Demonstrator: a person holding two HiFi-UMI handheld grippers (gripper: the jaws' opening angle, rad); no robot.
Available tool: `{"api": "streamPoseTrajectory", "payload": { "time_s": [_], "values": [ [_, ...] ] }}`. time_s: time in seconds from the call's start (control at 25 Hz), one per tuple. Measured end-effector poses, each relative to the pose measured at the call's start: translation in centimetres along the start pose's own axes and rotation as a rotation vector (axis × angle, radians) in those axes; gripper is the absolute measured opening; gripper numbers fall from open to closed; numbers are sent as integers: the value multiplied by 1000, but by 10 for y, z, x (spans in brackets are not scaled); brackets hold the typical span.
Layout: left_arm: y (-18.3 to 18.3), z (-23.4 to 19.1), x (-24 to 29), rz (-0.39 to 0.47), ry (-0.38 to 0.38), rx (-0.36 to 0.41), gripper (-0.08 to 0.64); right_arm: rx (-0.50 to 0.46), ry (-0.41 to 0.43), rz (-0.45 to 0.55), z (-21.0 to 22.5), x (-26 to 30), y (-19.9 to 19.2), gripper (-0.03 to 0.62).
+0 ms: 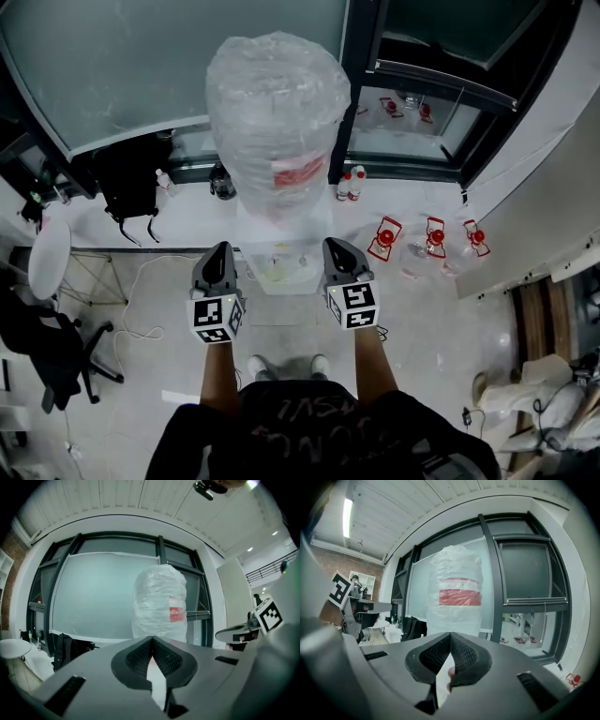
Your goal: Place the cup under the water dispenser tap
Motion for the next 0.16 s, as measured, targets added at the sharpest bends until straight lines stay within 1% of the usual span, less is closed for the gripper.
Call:
{"api": "streamPoseTrajectory", "payload": {
  "time_s": [0.16],
  "values": [
    [5, -4, -3, 8, 5, 1, 15, -1, -5, 4, -1, -1, 3, 14]
  ]
}}
Point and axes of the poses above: the fingertips, and each gripper's own axes: x forward along the fingers, z to its right, y out of its top, the point moved 7 cm from there along -x, backward along the fingers, and after that the axes turned 7 degrees about -y, right-handed, at the moved point
